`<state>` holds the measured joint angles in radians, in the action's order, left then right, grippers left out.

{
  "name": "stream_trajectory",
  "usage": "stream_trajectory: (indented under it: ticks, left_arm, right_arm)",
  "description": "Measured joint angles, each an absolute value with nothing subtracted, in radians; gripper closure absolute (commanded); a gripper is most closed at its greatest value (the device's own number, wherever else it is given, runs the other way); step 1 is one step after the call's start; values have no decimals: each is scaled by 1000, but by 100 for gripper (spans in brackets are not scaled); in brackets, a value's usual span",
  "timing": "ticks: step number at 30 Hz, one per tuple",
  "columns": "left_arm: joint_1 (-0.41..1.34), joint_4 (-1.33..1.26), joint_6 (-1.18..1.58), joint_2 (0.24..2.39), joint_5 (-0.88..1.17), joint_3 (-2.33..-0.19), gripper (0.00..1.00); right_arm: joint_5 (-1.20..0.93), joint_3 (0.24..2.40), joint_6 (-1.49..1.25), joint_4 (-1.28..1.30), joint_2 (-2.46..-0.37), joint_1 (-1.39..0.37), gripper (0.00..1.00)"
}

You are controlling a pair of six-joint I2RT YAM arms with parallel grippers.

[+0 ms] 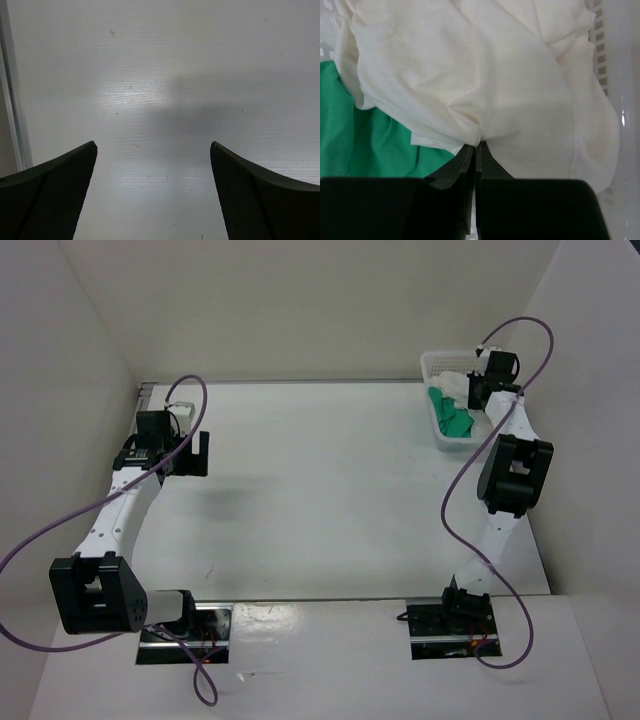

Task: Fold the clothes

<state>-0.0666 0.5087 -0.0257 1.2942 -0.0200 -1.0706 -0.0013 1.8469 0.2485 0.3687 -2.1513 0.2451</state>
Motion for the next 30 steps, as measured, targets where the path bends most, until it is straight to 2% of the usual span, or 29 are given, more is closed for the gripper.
stream_trajectory:
  ticks: [12, 17, 24, 30]
  left_arm:
    - [-67, 508, -26, 1294, -20, -1070, 0]
    - [-67, 509, -26, 1295, -19, -1066, 0]
    - [-67, 508, -26, 1295, -14, -1066, 0]
    - [-67, 507, -26, 1294, -9, -1066, 0]
  right_arm:
    - [-3, 1880, 263, 418, -2125, 195, 100]
    - [-93, 1718, 243, 417, -1924, 112, 100]
    - [-95, 1675, 236, 420, -1766, 35, 100]
    - [-37, 1660, 248, 474, -1627, -205, 100]
